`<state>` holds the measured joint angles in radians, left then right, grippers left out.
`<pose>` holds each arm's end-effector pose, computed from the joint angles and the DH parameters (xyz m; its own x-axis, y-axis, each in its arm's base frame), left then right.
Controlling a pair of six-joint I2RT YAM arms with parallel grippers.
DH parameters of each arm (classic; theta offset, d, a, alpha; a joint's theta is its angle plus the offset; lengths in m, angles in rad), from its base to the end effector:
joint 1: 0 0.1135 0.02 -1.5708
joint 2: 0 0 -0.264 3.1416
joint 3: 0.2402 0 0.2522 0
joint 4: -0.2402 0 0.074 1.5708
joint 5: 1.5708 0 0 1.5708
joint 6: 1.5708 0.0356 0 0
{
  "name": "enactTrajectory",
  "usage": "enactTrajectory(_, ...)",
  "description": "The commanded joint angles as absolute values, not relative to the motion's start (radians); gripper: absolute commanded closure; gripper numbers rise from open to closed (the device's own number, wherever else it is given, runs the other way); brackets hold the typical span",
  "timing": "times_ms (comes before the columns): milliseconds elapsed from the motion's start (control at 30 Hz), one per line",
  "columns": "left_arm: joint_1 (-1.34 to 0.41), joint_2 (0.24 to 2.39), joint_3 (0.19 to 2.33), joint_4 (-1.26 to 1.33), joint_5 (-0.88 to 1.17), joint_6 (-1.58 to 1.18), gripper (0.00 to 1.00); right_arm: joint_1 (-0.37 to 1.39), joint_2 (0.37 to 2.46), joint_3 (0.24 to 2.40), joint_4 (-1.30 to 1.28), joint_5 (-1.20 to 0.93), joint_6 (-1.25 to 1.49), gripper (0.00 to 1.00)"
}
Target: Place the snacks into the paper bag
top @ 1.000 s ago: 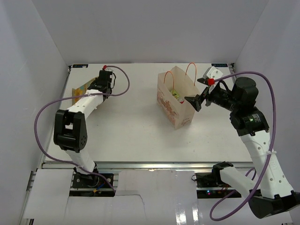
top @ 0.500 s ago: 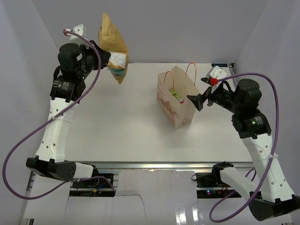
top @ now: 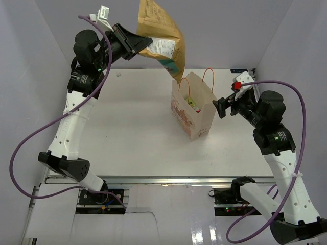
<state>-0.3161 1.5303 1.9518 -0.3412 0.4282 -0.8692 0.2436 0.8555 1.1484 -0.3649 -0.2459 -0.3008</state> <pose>0.2942 -0.1118 0.5408 -0.4673 -0.5782 -0.6688 0.4947 0.4560 -0.7399 0.1651 0.0500 0.4332 0.0724 -0.2781 -0.9578 -0.4692 0.8380 -0.2788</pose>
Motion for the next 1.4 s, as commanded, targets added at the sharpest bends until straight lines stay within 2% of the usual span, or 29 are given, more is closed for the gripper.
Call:
enactTrajectory(0, -0.334, 1.532, 2.055, -0.189, 0.466, -0.985, 1.0, 0.235, 0.835, 1.137, -0.334, -0.206, -0.276, 0.04)
enactTrajectory(200, -0.416, 1.643, 2.192, -0.132, 0.451, -1.052, 1.0, 0.222, 0.828, 1.127, -0.334, -0.192, -0.264, 0.04)
enactTrajectory(300, -0.466, 1.672, 2.194, -0.127, 0.419, -1.052, 1.0, 0.213, 0.825, 1.131, -0.33, -0.144, -0.246, 0.04)
enactTrajectory(600, -0.508, 1.631, 2.033, -0.133, 0.371, -0.985, 1.0, 0.196, 0.811, 1.149, -0.313, -0.029, -0.215, 0.04)
enactTrajectory(1100, -0.514, 1.491, 1.738, -0.169, 0.423, -0.904, 1.0, 0.189, 0.824, 1.144, -0.311, -0.044, -0.198, 0.04)
enactTrajectory(1367, -0.515, 1.457, 1.68, -0.167, 0.462, -0.887, 1.0, 0.189, 0.828, 1.137, -0.313, -0.049, -0.198, 0.04)
